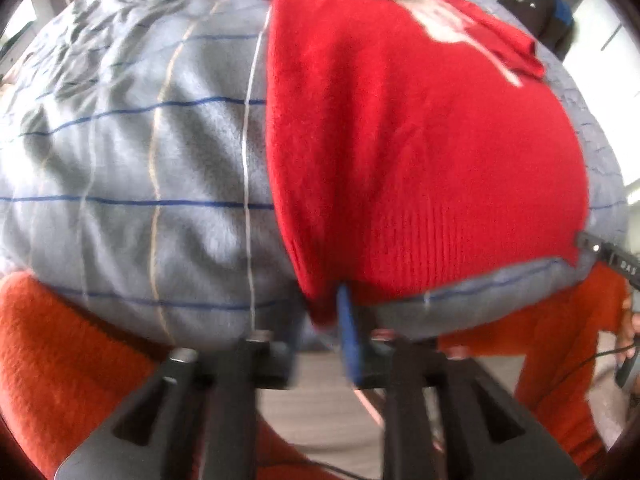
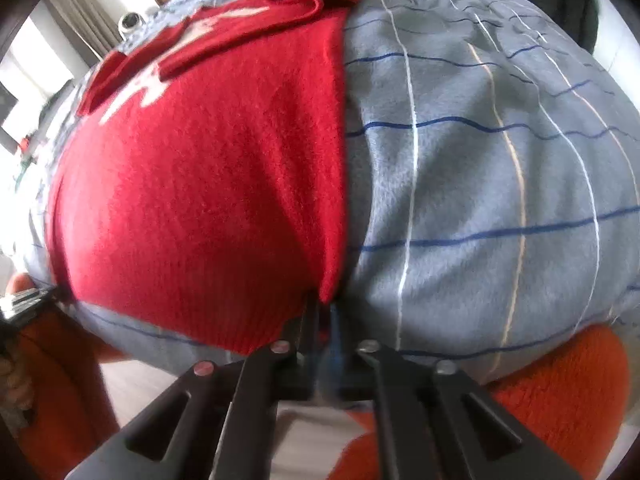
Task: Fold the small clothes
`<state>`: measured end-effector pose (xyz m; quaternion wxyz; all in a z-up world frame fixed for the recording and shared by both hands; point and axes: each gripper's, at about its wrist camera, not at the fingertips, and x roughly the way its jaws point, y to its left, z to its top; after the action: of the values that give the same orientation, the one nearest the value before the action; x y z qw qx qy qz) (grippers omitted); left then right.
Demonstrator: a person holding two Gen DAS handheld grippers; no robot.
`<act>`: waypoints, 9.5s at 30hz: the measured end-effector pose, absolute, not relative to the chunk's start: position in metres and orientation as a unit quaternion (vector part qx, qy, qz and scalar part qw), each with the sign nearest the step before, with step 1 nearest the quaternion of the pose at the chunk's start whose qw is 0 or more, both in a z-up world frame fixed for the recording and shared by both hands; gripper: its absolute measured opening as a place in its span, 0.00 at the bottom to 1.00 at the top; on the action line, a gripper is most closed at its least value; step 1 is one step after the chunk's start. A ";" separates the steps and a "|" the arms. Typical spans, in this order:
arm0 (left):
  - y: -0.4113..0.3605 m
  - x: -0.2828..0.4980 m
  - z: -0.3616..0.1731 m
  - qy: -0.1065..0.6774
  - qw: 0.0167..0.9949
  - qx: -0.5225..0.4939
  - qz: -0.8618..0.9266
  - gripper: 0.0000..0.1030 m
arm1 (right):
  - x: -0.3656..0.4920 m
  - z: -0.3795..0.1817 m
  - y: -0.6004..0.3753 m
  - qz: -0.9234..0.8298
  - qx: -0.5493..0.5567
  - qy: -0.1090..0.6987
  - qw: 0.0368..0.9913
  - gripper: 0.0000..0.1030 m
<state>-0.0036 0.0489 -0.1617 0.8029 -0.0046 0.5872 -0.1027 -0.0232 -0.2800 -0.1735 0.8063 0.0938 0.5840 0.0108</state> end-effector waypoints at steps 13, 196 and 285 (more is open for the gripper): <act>0.071 0.009 -0.084 0.398 0.916 -0.008 -0.049 0.74 | 0.043 -0.069 -0.223 0.102 -0.065 0.461 0.879 0.56; 0.256 0.118 -0.095 0.255 0.939 -0.076 0.218 0.76 | -0.097 -0.100 -0.436 -0.362 0.263 0.343 0.826 0.58; 0.218 0.062 -0.107 0.430 0.888 -0.162 0.021 0.94 | -0.066 -0.103 -0.409 -0.232 0.235 0.366 0.870 0.59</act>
<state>0.0620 0.2183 -0.1068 0.8877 -0.1625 0.4303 0.0208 -0.0664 -0.4091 -0.1026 0.8699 0.2355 0.3661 -0.2317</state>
